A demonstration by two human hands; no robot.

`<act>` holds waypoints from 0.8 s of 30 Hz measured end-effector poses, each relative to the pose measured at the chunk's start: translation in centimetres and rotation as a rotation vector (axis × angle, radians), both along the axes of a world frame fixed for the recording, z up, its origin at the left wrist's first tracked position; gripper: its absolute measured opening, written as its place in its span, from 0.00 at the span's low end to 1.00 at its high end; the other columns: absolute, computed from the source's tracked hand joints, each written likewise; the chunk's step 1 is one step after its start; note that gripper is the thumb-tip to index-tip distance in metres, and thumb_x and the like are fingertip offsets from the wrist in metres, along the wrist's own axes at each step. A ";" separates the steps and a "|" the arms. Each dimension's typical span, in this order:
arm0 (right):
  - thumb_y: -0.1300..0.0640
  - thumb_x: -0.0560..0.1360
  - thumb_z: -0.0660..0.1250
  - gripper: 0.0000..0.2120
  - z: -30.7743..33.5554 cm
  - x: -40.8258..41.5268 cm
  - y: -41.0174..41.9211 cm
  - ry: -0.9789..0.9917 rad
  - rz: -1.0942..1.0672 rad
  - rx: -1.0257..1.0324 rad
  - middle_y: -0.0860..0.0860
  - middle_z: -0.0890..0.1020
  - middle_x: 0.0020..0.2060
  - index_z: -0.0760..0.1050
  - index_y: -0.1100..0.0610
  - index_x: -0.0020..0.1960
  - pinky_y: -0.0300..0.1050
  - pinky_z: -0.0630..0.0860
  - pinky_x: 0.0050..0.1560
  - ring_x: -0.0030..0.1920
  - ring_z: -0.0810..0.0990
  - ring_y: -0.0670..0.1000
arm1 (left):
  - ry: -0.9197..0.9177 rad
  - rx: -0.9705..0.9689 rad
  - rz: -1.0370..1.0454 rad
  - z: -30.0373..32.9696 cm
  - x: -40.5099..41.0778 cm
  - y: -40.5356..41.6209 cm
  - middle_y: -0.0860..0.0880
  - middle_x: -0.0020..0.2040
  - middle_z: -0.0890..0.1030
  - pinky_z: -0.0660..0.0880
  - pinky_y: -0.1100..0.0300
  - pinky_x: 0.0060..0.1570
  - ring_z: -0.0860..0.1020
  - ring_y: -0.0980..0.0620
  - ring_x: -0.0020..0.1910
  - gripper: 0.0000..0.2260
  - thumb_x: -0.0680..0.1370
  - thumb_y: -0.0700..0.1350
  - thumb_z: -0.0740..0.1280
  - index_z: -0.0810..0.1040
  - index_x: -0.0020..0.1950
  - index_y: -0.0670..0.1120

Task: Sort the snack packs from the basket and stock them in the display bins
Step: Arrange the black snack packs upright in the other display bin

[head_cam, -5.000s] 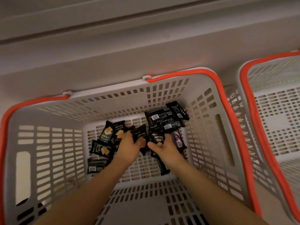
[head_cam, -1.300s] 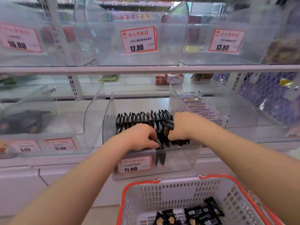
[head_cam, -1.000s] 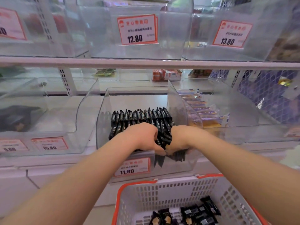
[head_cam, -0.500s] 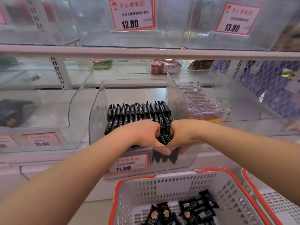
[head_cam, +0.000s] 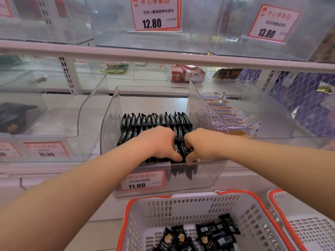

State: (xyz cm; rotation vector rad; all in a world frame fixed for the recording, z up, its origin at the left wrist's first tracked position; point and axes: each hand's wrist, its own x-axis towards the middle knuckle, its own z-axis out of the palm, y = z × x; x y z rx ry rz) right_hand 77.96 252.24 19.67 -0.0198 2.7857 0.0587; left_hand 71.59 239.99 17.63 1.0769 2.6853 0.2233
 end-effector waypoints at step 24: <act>0.47 0.77 0.60 0.10 -7.6 15.6 7.2 0.220 0.080 -0.182 0.44 0.80 0.42 0.70 0.48 0.56 0.43 0.70 0.43 0.43 0.77 0.47 | 0.192 0.440 -0.375 -2.9 14.0 1.2 0.54 0.41 0.74 0.74 0.55 0.41 0.76 0.51 0.41 0.10 0.76 0.48 0.57 0.76 0.49 0.47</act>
